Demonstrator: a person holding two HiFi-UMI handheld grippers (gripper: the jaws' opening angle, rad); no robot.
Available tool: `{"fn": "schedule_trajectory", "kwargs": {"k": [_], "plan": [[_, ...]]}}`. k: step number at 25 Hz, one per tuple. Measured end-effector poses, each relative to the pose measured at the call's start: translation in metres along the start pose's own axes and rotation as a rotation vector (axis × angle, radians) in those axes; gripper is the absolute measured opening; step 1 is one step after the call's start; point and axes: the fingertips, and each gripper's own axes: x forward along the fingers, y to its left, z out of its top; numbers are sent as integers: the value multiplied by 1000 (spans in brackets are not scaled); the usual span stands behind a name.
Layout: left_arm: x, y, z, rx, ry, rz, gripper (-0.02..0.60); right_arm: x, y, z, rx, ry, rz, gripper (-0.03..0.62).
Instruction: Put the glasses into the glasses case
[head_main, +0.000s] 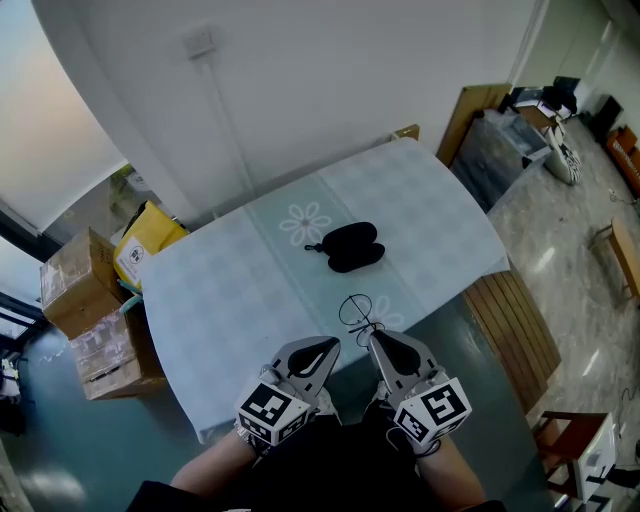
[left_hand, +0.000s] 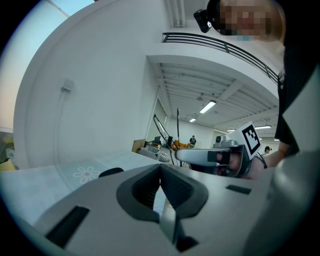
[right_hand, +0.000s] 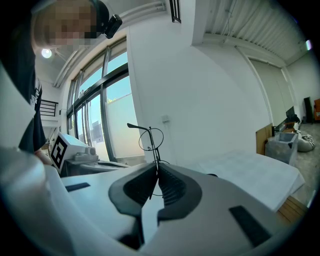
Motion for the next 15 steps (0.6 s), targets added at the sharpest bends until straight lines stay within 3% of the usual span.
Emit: {"fn": "schedule_trajectory", "kwargs": {"k": [15], "plan": [[-2, 2, 1, 0, -3, -9, 26, 3, 3, 1, -1, 2, -8, 32]]}}
